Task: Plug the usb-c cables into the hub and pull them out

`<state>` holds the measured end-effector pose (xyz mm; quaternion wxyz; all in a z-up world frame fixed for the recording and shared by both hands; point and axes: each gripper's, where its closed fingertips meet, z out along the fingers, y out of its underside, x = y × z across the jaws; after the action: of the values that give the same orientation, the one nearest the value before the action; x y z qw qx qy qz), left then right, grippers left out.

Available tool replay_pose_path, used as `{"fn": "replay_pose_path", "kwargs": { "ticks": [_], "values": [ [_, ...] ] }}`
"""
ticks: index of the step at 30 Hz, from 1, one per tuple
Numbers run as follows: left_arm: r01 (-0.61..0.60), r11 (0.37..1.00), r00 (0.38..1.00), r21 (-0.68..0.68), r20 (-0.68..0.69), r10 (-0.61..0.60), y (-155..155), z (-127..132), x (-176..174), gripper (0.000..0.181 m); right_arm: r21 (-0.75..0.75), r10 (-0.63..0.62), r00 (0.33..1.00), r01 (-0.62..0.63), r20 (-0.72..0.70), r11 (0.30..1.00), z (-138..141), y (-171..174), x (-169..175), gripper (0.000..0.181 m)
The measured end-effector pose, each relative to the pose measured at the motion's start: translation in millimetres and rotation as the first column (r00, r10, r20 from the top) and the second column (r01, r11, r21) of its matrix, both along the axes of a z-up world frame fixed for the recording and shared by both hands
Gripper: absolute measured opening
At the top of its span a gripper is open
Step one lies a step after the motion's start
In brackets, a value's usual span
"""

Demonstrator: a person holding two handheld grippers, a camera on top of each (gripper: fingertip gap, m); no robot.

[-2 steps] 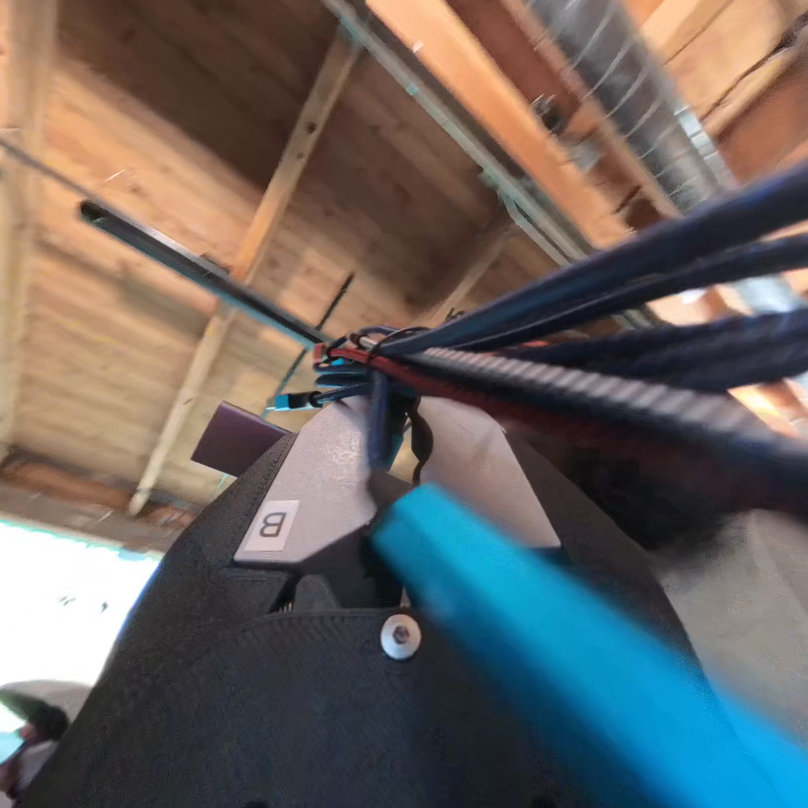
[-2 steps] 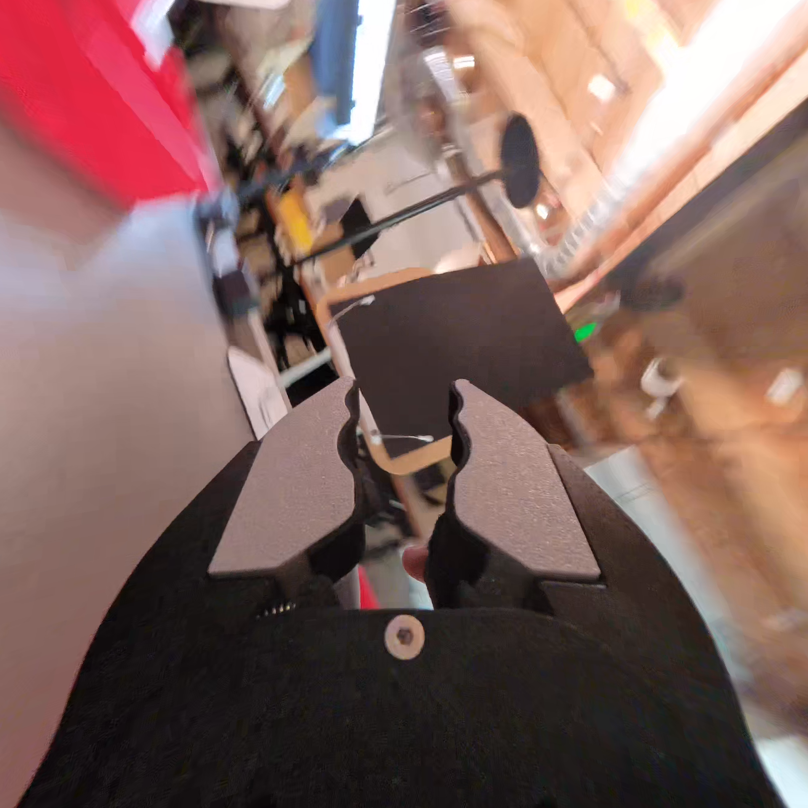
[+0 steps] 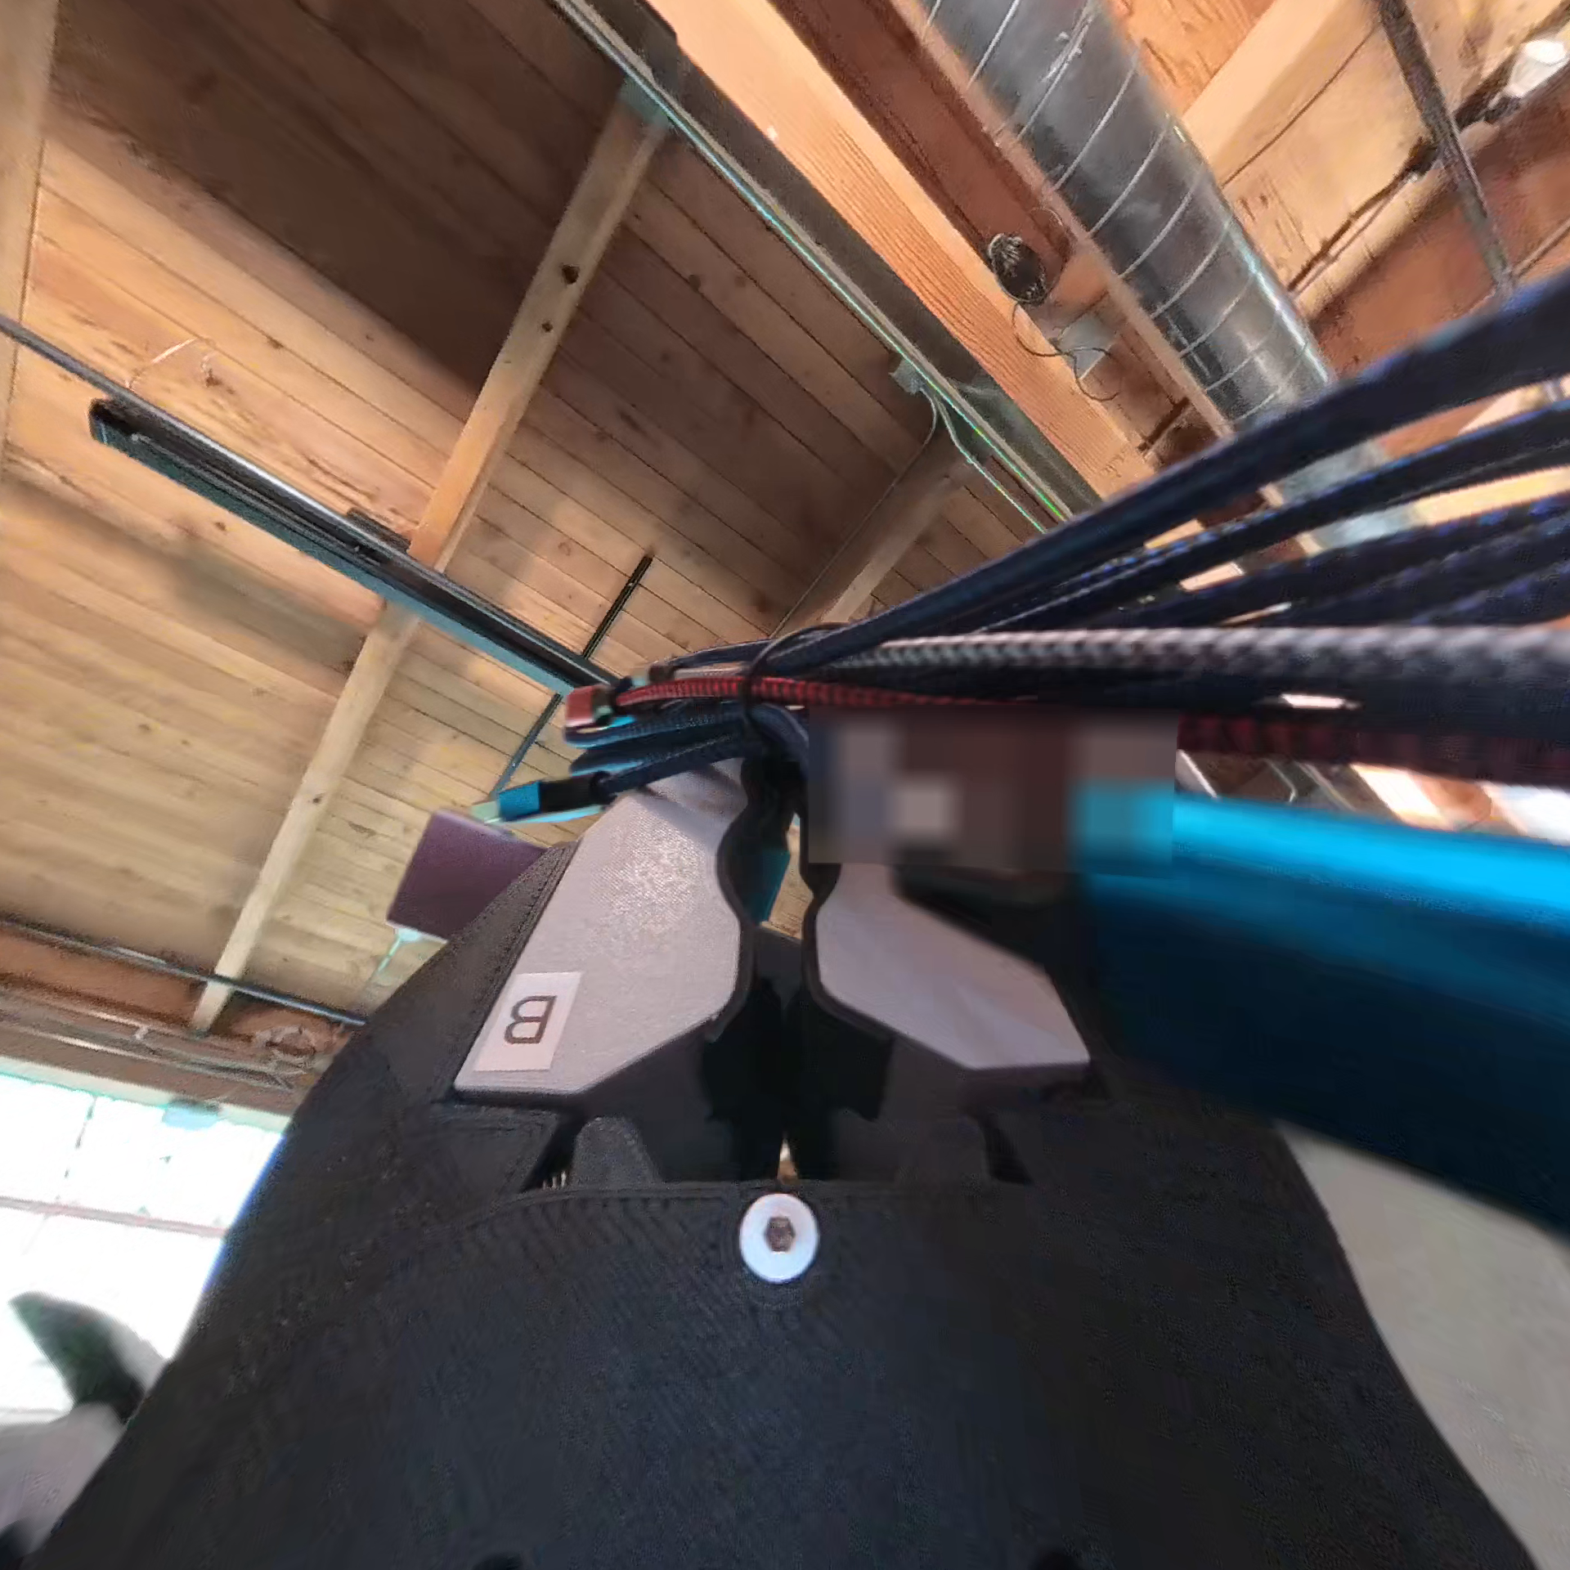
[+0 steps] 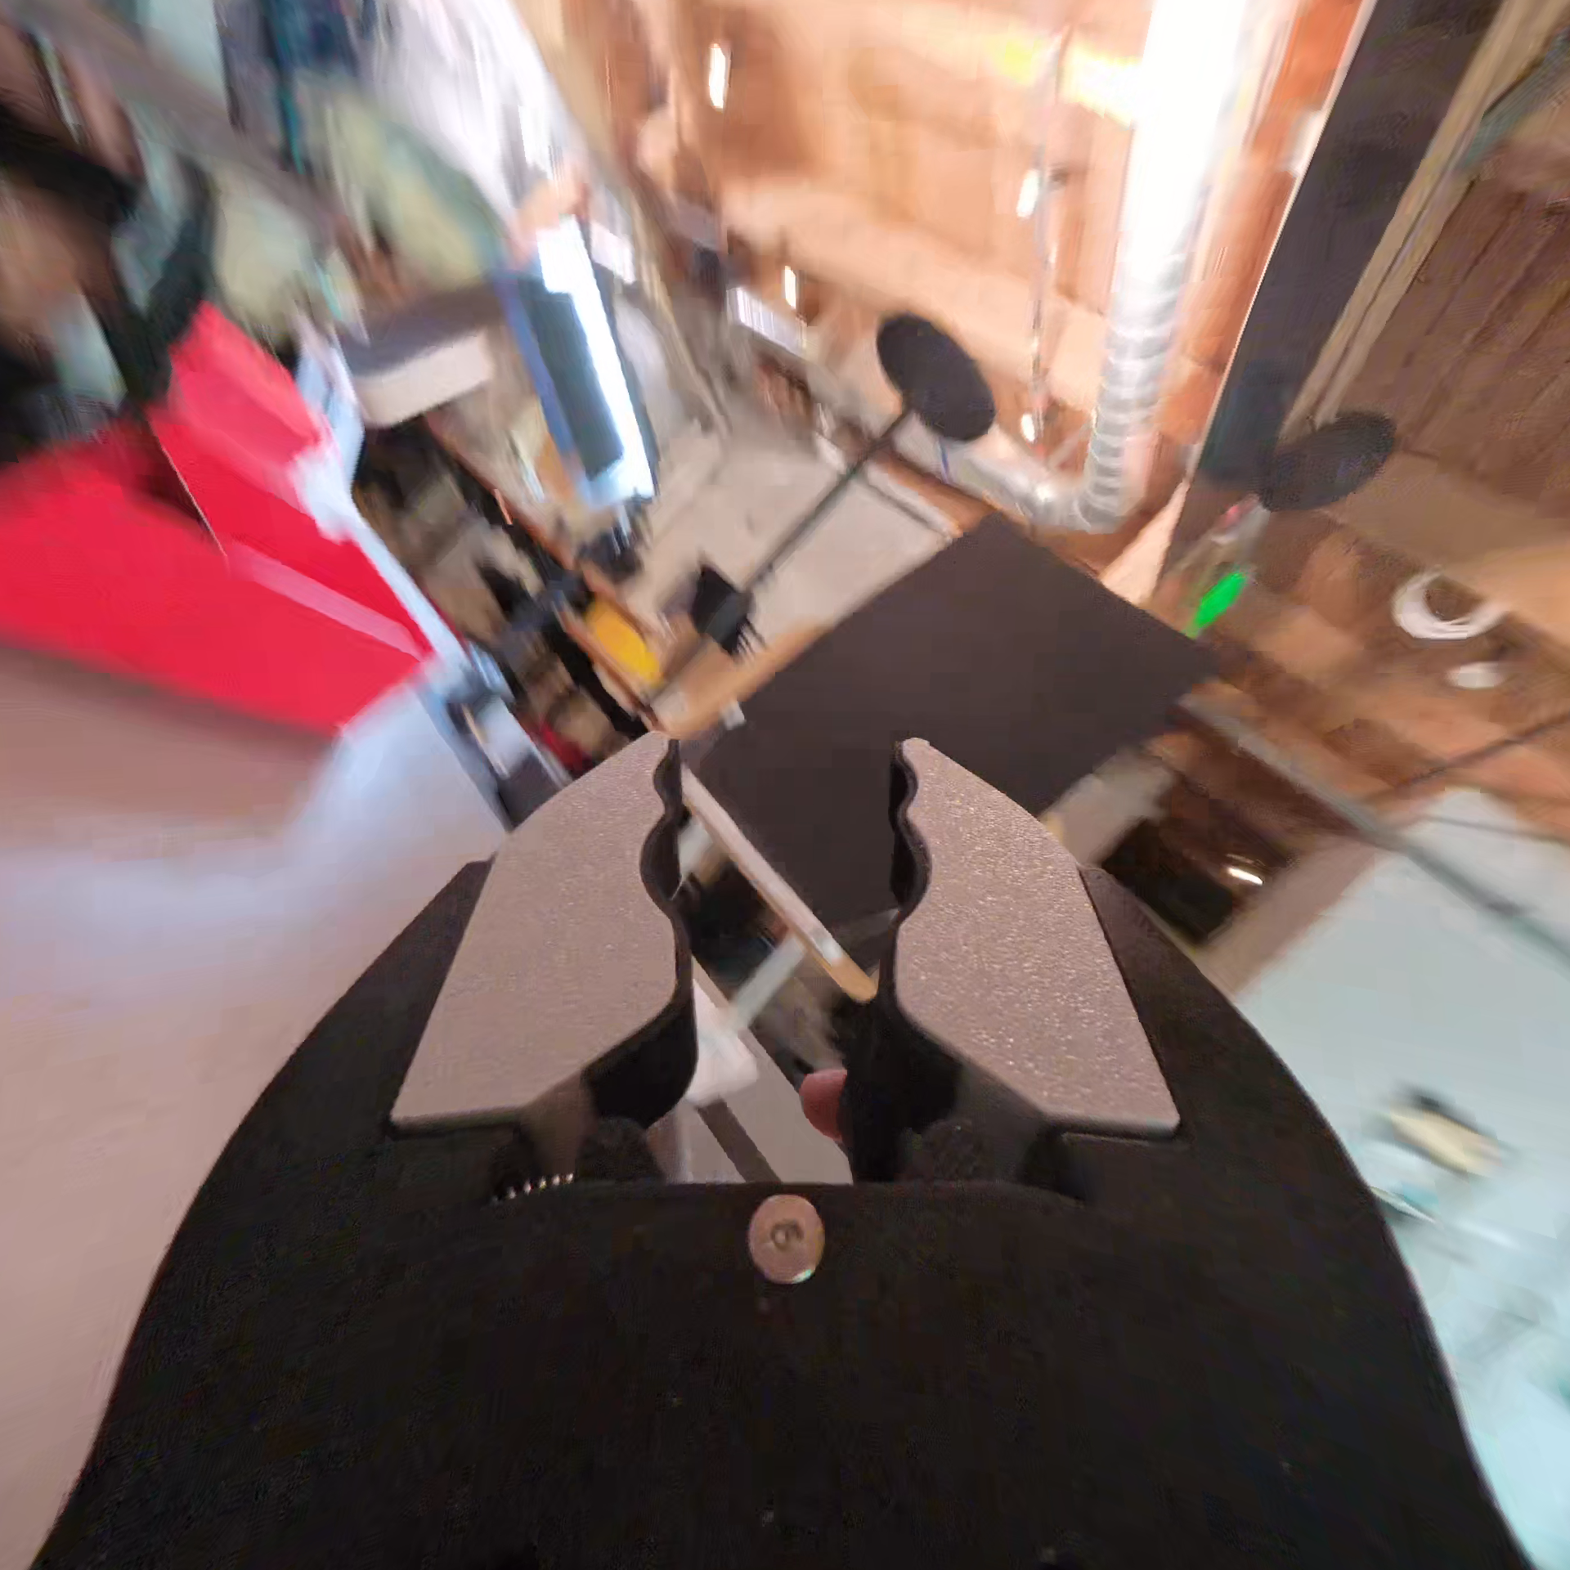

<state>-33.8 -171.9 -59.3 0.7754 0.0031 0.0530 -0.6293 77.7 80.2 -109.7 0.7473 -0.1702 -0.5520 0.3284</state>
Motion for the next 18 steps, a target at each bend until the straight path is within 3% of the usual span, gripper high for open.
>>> {"fn": "replay_pose_path", "kwargs": {
  "ticks": [1, 2, 5, 9, 14, 18],
  "values": [
    [0.019, 1.000, 1.000, -0.014, -0.004, -0.019, 2.8, 0.3, 1.8, 0.001, -0.047, 0.093, 0.995, -0.095, -0.039, 0.994, 12.9, -8.3, 7.1, 0.047],
    [0.041, 0.999, 0.999, -0.025, -0.004, -0.041, 6.0, -0.8, 4.1, 0.001, 0.011, 0.135, 0.989, -0.134, -0.055, 0.991, 19.1, -22.0, 8.1, 0.047],
    [0.115, 0.993, 0.992, -0.037, 0.048, -0.113, 14.0, -7.3, 6.8, 0.001, 0.317, 0.164, 0.985, -0.169, 0.043, 0.933, 6.3, -76.9, -16.4, 0.045],
    [0.116, 0.989, 0.992, -0.087, 0.063, -0.110, 25.0, -15.2, 17.8, 0.001, 0.465, 0.303, 0.951, -0.299, 0.069, 0.833, -4.6, -150.3, -39.5, 0.035],
    [0.170, 0.980, 0.983, -0.102, 0.087, -0.161, 32.0, -19.0, 26.5, 0.004, 0.627, 0.262, 0.965, -0.189, -0.025, 0.755, -13.2, -181.8, -66.7, 0.038],
    [0.214, 0.972, 0.974, -0.096, 0.101, -0.205, 35.8, -19.5, 32.4, 0.001, 0.650, 0.193, 0.967, -0.039, -0.167, 0.759, -4.2, -179.0, -73.2, 0.016]
  ]
}}
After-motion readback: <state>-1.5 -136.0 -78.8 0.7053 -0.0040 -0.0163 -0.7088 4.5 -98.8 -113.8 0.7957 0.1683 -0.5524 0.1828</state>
